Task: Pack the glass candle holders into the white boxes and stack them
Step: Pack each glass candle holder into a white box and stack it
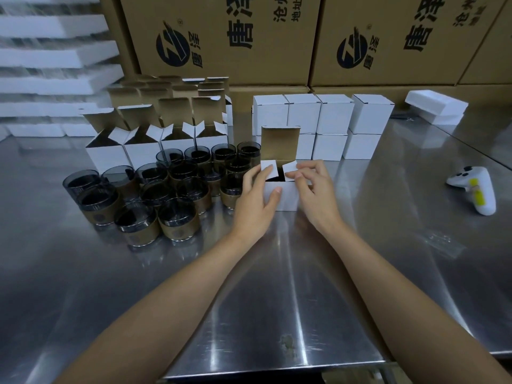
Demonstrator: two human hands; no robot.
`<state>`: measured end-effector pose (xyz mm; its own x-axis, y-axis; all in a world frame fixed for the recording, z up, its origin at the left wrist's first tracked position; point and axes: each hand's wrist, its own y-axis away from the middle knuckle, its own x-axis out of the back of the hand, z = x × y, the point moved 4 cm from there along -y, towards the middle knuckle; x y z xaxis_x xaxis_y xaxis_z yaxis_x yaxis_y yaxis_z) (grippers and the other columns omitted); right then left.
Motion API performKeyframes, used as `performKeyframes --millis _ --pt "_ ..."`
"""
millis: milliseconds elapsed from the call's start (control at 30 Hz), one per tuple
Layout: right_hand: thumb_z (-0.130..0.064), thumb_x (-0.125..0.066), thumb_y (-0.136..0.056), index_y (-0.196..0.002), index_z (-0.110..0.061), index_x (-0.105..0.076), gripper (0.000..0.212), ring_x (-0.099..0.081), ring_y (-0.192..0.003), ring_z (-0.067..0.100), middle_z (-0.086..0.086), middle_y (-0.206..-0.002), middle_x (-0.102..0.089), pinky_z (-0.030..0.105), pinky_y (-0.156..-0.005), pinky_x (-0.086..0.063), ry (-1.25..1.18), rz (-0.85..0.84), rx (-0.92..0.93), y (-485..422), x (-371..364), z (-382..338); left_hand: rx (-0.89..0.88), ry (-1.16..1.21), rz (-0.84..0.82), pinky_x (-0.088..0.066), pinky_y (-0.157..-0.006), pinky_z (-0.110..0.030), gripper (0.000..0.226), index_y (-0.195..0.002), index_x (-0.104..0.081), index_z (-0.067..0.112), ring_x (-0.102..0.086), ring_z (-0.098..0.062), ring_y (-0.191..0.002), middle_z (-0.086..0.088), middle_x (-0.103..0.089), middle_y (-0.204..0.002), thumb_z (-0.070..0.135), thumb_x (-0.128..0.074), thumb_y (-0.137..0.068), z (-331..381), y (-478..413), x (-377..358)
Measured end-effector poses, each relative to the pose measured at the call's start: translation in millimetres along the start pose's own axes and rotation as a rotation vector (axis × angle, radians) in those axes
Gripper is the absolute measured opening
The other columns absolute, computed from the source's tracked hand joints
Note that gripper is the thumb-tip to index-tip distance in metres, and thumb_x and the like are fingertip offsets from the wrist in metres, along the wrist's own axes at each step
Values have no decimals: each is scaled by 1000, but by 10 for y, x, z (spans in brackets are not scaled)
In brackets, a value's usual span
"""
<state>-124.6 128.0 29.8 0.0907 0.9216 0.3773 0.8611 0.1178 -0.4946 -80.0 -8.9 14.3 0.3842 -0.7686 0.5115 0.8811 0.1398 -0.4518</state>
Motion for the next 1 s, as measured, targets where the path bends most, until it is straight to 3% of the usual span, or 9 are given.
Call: performKeyframes --millis 133,233,400,500,600,733,867,933,1000 --pt "-5 -54 -96 -96 -8 -73 19 -53 -87 -13 -3 -100 -50 4 -77 -41 -100 42 -51 -32 24 26 -14 -63 -16 -42 -85 -23 46 -138 -47 16 -56 -14 -111 6 -31 -149 35 -55 -97 -12 -15 12" --pt "-4 -60 -91 -114 -15 -58 25 -54 -79 -12 -4 -101 -56 6 -76 -42 -254 87 -171 -66 69 104 -17 -73 -20 -41 -90 -24 46 -136 -50 16 -52 -13 -118 8 -33 -147 37 -57 -95 -5 -29 22" --pt "-2 -45 -95 -147 -30 -30 61 -50 -118 -1 -9 -136 -49 19 -100 -41 -480 -56 -291 -94 -17 193 2 -101 -29 -48 -90 -34 50 -136 -49 18 -56 -16 -113 10 -33 -145 43 -57 -94 20 -33 -7" --pt "1 -41 -91 -130 -40 -46 57 -56 -108 -9 -19 -118 -62 13 -88 -45 -481 -103 -263 -123 -15 160 0 -124 -24 -50 -84 -35 50 -137 -48 19 -59 -19 -106 9 -33 -145 44 -56 -94 3 -32 -10" --pt "7 -40 -89 -113 -23 -57 42 -59 -95 -5 -16 -105 -65 13 -78 -44 -501 -105 -239 -122 7 158 -7 -117 -14 -51 -83 -39 49 -136 -47 20 -61 -24 -101 6 -37 -140 43 -57 -94 -13 -39 -16" --pt "1 -38 -92 -94 -16 -63 31 -60 -101 -2 -2 -124 -60 13 -83 -44 -526 -130 -274 -114 4 155 -26 -77 -1 -51 -80 -41 53 -141 -42 20 -62 -23 -94 5 -42 -131 40 -58 -94 -1 -39 -14" --pt "-37 -46 -90 -101 -18 -62 27 -53 -119 1 -7 -133 -56 21 -100 -42 -529 -215 -242 -109 21 167 -26 -50 2 -51 -79 -40 53 -142 -41 23 -60 -22 -90 7 -43 -128 40 -58 -94 -17 -28 -19" --pt "-38 -53 -89 -109 -18 -58 28 -51 -121 -2 -7 -134 -52 18 -101 -41 -455 -244 -169 -72 24 168 -8 -21 3 -49 -85 -36 59 -144 -37 21 -59 -21 -103 7 -44 -132 41 -59 -93 -40 -28 -27" --pt "-28 -61 -92 -113 -16 -55 24 -52 -117 -7 -6 -132 -52 10 -94 -40 -408 -227 -120 -53 11 177 13 39 11 -40 -89 -21 73 -150 -24 19 -49 -12 -121 7 -44 -141 40 -63 -91 -63 -34 -19"
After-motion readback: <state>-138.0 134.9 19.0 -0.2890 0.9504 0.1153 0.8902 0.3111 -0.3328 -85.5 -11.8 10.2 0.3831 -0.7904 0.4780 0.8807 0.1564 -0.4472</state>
